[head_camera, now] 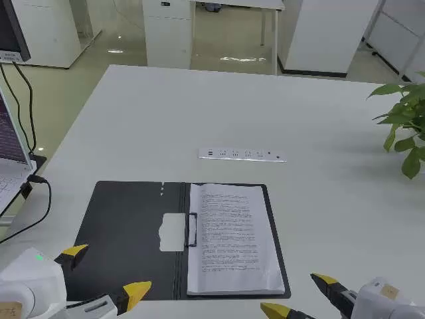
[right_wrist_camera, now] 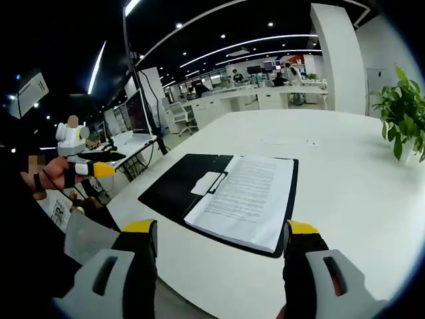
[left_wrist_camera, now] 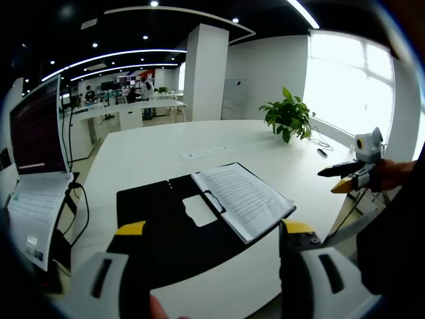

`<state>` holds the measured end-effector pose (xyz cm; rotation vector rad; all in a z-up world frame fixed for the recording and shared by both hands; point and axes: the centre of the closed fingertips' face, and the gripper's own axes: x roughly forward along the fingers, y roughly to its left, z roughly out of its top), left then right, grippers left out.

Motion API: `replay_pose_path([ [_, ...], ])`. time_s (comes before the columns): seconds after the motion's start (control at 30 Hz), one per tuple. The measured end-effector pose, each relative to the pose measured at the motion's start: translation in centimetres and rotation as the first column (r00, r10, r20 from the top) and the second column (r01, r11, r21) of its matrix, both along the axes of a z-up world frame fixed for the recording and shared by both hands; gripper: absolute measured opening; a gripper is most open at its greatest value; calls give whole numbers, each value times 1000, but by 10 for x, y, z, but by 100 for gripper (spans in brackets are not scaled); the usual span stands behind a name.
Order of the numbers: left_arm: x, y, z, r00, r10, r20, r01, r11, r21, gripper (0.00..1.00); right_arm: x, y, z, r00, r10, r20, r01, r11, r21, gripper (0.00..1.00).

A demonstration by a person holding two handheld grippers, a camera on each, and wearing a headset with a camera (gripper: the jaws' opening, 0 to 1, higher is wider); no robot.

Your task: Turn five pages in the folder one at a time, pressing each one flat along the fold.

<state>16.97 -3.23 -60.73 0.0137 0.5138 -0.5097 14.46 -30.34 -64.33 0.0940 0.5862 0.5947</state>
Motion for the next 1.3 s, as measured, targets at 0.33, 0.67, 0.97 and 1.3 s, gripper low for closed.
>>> replay_pose_path([
  [0.33, 1, 3, -1, 1000, 2, -4, -2, 1000, 6, 80, -1, 1, -2, 1000, -1, -5, 1, 1000, 2, 76],
  [0.67, 1, 3, -1, 1000, 8, -2, -8, 1000, 4, 80, 0, -1, -3, 1000, -4, -4, 4, 1000, 2, 77],
  [0.97, -1, 5, 0, 1000, 13, 2, -13, 1000, 3, 80, -2, -4, -3, 1000, -7, 1, 7, 1000, 1, 78],
  [1.3, -4, 3, 3, 1000, -4, 20, 4, 1000, 6, 81, 2, -12, 6, 999, -34, 28, 34, 999, 5, 78],
])
